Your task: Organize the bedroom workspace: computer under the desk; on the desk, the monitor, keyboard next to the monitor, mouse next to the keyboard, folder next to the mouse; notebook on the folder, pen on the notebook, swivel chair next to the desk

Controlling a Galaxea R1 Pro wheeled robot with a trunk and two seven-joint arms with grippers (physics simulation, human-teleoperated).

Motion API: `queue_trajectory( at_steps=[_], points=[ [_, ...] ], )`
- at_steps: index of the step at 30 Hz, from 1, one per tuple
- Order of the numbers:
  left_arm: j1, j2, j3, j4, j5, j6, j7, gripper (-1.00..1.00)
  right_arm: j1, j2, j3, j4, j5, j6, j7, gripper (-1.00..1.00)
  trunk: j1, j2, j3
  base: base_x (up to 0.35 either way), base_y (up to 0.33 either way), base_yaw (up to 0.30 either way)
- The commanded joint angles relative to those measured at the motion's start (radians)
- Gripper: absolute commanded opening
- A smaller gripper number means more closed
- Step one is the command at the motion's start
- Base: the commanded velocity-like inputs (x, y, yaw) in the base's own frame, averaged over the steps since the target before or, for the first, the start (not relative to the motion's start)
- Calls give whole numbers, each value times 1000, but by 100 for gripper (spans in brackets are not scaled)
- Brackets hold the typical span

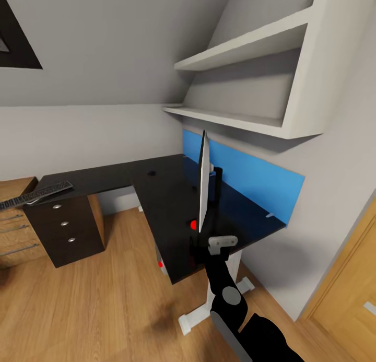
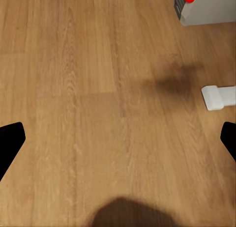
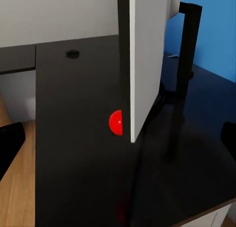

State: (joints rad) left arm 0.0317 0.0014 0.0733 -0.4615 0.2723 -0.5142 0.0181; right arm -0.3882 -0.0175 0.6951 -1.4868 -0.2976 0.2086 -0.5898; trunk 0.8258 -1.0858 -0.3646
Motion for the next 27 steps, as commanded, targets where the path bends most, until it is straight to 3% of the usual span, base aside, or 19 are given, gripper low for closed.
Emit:
queue_trajectory(
  at_steps=[1, 27],
  points=[
    [1, 0, -2, -2, 4, -1, 2, 100, -1, -1, 3, -1, -4, 5, -8, 100, -4, 7, 2, 0, 0, 0],
    [1, 1, -1, -2, 4, 0, 2, 100, -1, -7, 8, 0, -1, -8, -5, 100, -104, 189, 84, 0, 0, 0]
  ],
)
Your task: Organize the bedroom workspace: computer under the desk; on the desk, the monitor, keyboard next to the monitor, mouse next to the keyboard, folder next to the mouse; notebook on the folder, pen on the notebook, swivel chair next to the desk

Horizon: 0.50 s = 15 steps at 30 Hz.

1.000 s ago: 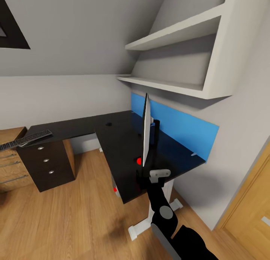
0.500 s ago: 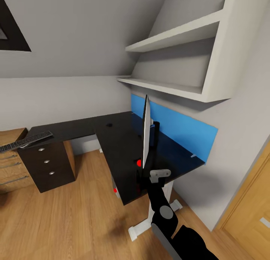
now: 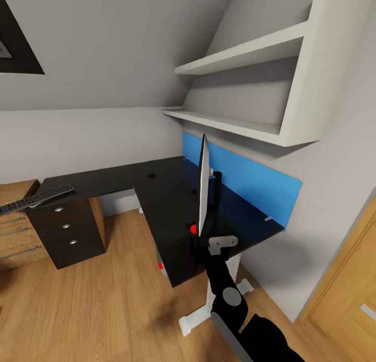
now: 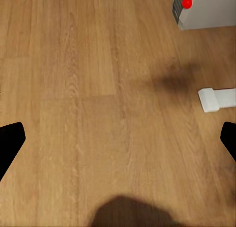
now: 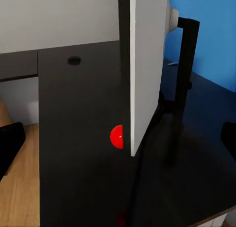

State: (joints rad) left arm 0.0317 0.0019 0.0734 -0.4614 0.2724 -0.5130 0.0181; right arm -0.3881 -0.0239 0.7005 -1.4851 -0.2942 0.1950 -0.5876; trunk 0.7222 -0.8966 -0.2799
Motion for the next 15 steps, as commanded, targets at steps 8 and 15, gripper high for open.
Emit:
queue_trajectory(
  at_steps=[8, 15],
  points=[
    [0, 0, -1, -2, 4, -1, 2, 100, -2, 3, 6, 13, -2, -11, -8, 100, -31, 55, 24, 0, 0, 0],
    [0, 0, -2, -2, 4, -1, 2, 100, -2, 10, 0, 43, -1, -13, -9, 100, -57, 104, 46, 0, 0, 0]
  ],
)
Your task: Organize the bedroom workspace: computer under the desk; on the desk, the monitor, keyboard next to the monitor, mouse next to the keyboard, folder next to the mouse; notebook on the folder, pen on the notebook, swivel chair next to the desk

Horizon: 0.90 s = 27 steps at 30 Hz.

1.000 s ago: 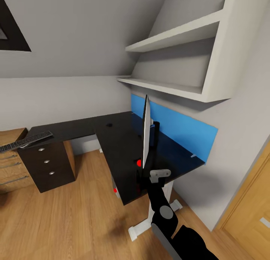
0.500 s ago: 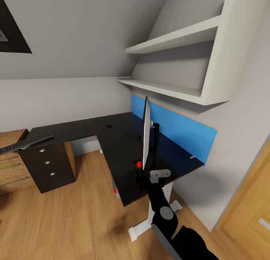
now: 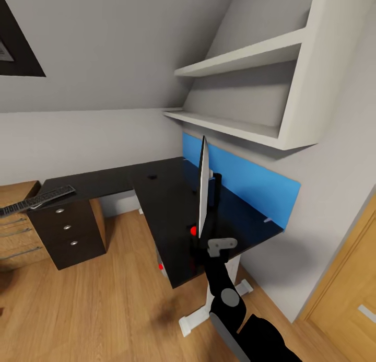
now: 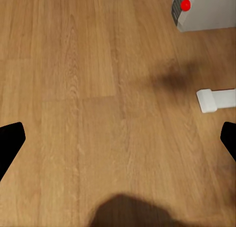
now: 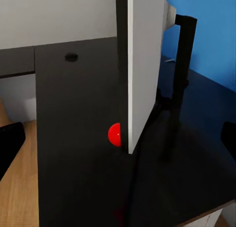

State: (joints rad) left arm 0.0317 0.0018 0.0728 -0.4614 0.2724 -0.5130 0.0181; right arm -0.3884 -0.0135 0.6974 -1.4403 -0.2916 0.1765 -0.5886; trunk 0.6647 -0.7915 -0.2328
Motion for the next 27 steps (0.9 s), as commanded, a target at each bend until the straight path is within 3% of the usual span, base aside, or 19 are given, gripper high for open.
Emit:
queue_trajectory(
  at_steps=[1, 5, 6, 8, 12, 17, 27],
  points=[
    [0, 0, -2, -2, 4, -1, 2, 100, -2, 3, 1, 1, -4, 6, -8, 100, -4, 6, 2, 0, 0, 0],
    [0, 1, -2, -2, 4, -1, 2, 100, -19, 39, -14, 26, -3, 8, -7, 100, -11, 20, 8, 0, 0, 0],
    [0, 0, -2, -2, 3, -1, 2, 100, -45, 65, -31, 60, -2, 9, -7, 100, -11, 20, 8, 0, 0, 0],
    [0, 0, -2, -2, 2, -1, 2, 100, -82, 91, -50, 104, 2, 10, -7, 100, -11, 20, 8, 0, 0, 0],
    [0, -1, -2, -2, 1, -2, 2, 100, -169, 125, -78, 211, 20, 9, -6, 100, -11, 20, 8, 0, 0, 0],
    [0, 0, -2, -1, 1, -2, 2, 100, -263, 143, -95, 332, 31, -5, -4, 100, -11, 20, 8, 0, 0, 0],
    [0, 0, -1, -1, 1, -2, 2, 100, -296, 145, -102, 363, 39, -63, -8, 100, -11, 20, 8, 0, 0, 0]
  ],
)
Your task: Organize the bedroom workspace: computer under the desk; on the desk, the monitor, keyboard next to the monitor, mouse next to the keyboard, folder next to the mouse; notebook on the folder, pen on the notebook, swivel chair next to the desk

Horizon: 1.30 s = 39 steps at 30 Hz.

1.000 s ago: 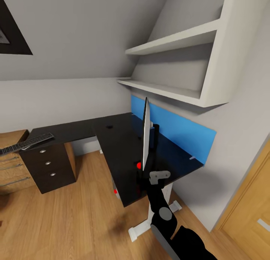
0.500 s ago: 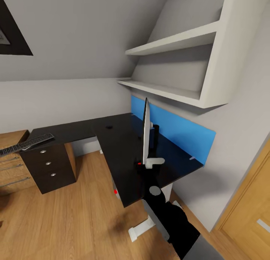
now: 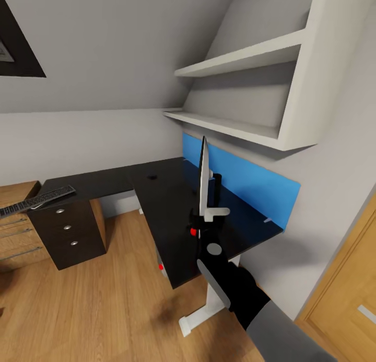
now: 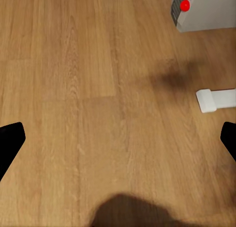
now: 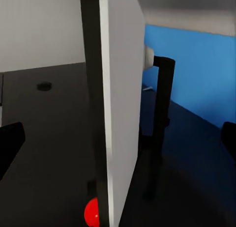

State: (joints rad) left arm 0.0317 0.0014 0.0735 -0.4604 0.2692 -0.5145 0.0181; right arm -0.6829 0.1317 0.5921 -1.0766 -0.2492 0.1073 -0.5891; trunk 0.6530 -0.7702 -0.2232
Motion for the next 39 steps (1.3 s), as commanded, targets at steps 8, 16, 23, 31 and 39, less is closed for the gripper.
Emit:
queue_trajectory(
  at_steps=[8, 16, 23, 31, 39],
  points=[
    [1, 0, -1, -2, 4, -1, 2, 100, -4, -7, 4, 4, -3, -24, -5, 100, 0, -1, -1, 0, 0, 0],
    [1, 0, -1, -1, 4, -1, 2, 100, -4, -12, 5, 5, -4, -37, -2, 100, 0, -1, -1, 0, 0, 0],
    [1, 0, -1, -2, 4, -1, 2, 100, -4, -13, 9, 6, -5, -39, -2, 100, 0, -1, -1, 0, 0, 0],
    [1, 0, -1, -2, 4, -1, 2, 100, -4, -14, 9, 6, -5, -40, -1, 100, 0, -1, -1, 0, 3, 0],
    [1, 0, -1, -1, 4, -1, 2, 100, -4, -14, 10, 6, -5, -40, -1, 100, 0, -1, -1, 125, 133, 0]
  ],
)
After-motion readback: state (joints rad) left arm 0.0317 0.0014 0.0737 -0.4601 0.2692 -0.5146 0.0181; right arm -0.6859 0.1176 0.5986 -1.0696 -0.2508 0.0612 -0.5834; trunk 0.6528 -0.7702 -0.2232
